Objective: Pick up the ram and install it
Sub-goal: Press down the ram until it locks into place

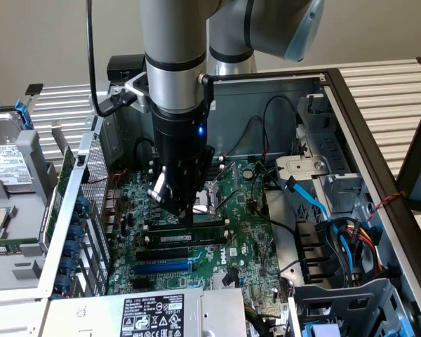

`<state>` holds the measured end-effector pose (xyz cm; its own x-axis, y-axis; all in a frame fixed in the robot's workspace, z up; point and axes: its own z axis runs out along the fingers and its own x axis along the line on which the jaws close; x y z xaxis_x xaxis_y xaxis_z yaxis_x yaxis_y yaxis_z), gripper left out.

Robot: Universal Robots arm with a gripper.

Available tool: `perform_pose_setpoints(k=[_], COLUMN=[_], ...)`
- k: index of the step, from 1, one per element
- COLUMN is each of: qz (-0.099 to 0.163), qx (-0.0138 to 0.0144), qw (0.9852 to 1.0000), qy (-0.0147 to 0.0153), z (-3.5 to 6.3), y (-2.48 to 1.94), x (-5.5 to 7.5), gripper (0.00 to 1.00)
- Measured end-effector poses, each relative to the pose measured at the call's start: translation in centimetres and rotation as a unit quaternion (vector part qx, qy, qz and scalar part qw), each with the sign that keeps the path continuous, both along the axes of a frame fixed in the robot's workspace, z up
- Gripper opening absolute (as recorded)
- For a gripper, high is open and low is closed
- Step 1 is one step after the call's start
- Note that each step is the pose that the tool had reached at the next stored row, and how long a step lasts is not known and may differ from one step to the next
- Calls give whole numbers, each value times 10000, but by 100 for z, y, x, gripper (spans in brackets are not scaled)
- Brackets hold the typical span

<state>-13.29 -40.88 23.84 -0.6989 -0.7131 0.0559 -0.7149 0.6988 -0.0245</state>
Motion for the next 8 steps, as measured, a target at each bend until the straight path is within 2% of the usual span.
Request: perform_pose_setpoints(k=[8], qz=[-369], qx=[0], qw=[9993], qy=[0], z=[-2], y=[0], x=[0], gripper=[11])
